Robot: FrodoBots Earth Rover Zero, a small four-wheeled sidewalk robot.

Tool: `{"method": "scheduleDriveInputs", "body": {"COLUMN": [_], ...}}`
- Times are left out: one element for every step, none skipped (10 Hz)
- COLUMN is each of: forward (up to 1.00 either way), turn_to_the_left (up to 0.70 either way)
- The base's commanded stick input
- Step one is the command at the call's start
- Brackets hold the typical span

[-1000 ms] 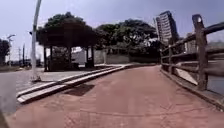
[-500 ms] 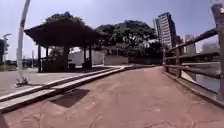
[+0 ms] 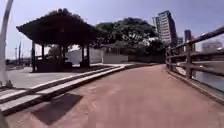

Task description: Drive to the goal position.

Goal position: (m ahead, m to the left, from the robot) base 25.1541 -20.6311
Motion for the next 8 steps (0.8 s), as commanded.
{"method": "scheduleDriveInputs", "body": {"forward": [1.00,1.00,1.00,1.00,1.00,1.00,1.00,1.00], "turn_to_the_left": [0.01,-0.18,-0.28,-0.36,-0.33,-0.21,0.01,0.01]}}
